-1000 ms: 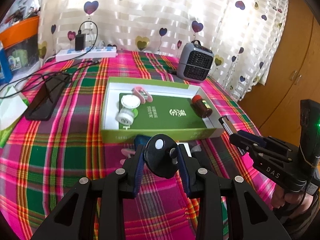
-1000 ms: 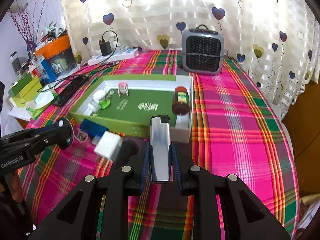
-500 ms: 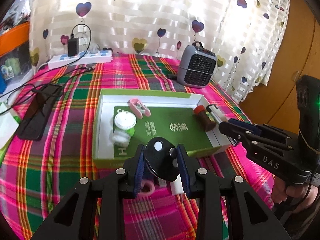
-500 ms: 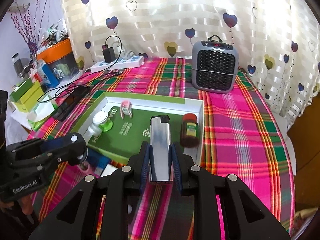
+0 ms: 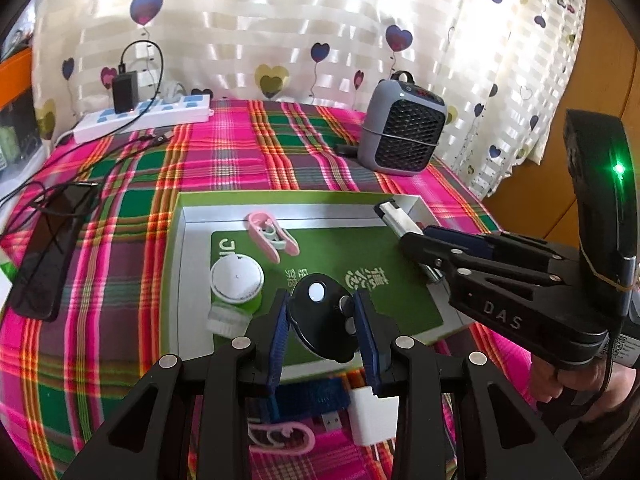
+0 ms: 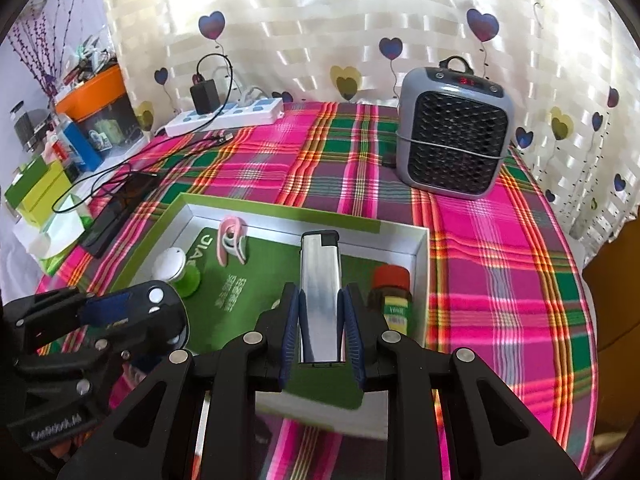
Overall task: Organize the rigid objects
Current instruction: 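Lower and release the disc in the box with the left tool while the right tool releases the lighter inside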
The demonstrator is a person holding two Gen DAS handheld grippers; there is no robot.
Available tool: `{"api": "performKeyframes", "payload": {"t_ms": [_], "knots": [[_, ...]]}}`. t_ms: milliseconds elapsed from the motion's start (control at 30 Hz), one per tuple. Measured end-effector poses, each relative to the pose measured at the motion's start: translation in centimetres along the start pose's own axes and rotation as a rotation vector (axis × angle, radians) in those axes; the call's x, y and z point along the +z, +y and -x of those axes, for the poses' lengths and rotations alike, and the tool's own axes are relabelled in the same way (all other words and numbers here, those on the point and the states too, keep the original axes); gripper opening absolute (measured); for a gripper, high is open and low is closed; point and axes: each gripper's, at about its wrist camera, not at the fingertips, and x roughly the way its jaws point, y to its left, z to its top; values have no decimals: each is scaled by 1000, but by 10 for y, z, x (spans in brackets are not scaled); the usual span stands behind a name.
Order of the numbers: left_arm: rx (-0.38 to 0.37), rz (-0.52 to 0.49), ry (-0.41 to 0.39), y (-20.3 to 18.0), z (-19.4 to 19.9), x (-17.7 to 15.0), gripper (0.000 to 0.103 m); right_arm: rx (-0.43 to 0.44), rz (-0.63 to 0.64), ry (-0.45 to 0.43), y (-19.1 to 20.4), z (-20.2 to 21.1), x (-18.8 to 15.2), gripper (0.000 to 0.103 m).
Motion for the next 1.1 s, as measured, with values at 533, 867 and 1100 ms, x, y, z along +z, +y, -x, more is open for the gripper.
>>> {"api": "performKeyframes", "payload": {"t_ms": [533,867,1100], "knots": [[26,8,56,11,-34,6,31,-1,15,75,-5,-47,11,24],[31,17,76,14,-44,6,31,4,21,96,-4,-61,12,24],[34,20,95,15,-49,5,31,16,11,95,-5,-63,12,24]]}}
